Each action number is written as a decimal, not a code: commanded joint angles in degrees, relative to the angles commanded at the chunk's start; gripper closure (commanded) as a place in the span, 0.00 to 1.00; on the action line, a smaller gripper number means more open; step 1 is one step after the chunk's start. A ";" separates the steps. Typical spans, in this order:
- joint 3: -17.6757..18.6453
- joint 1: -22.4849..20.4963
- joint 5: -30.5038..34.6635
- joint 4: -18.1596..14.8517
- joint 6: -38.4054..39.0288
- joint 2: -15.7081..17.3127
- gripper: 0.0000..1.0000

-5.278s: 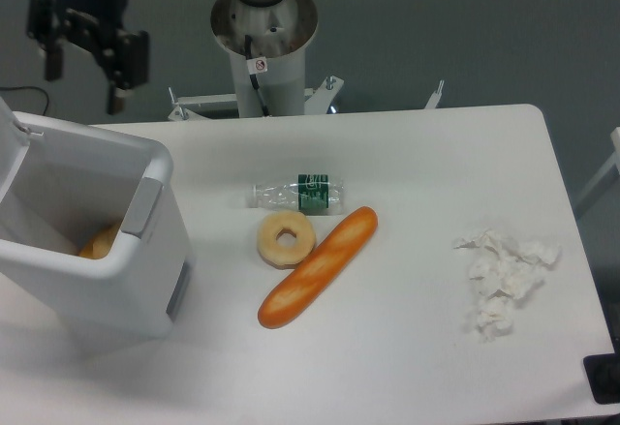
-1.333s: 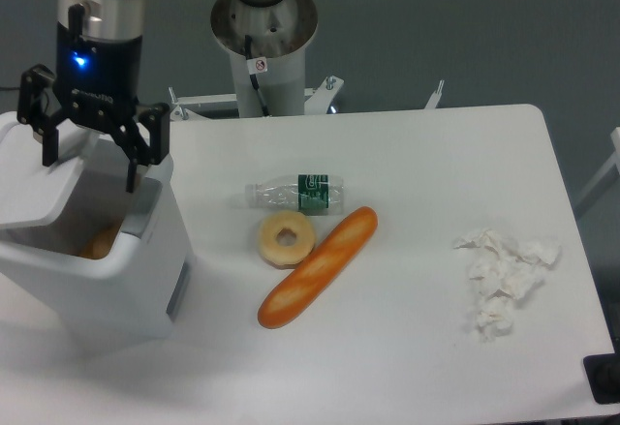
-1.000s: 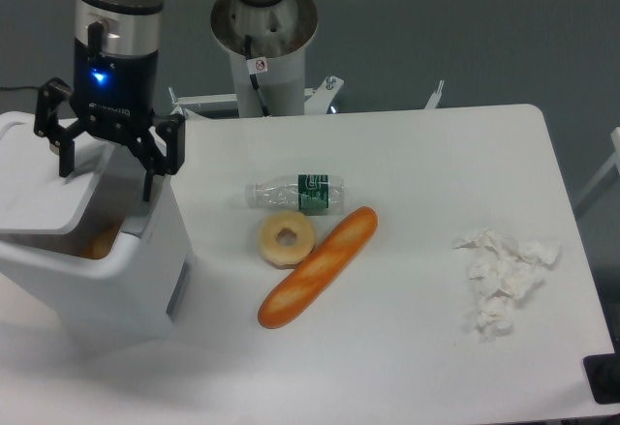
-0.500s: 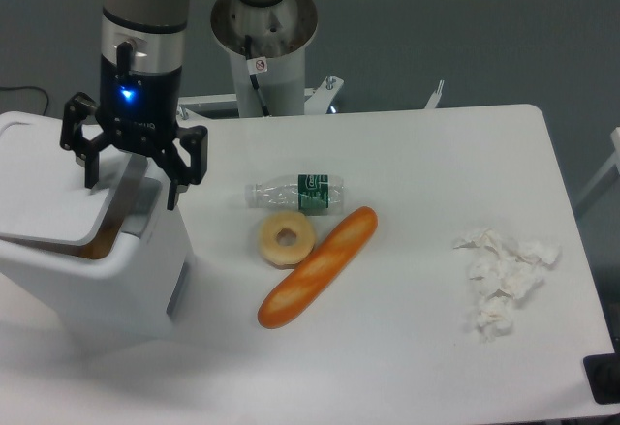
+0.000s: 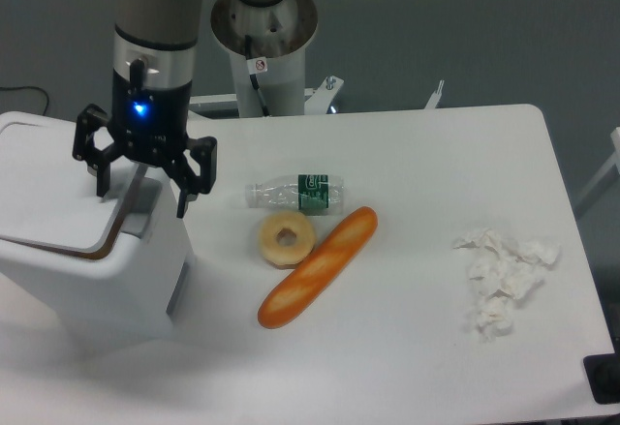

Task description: Close the trash can

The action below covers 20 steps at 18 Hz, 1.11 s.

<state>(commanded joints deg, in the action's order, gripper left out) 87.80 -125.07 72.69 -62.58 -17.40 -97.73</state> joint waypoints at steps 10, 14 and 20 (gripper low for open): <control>0.09 -0.44 0.00 -0.17 -0.09 -0.44 0.00; 0.44 -0.44 0.00 -0.09 -0.18 -0.79 0.00; 0.27 -0.44 0.00 -0.09 -0.18 -0.79 0.00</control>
<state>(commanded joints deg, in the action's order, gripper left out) 88.07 -125.51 72.69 -62.67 -17.58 -98.53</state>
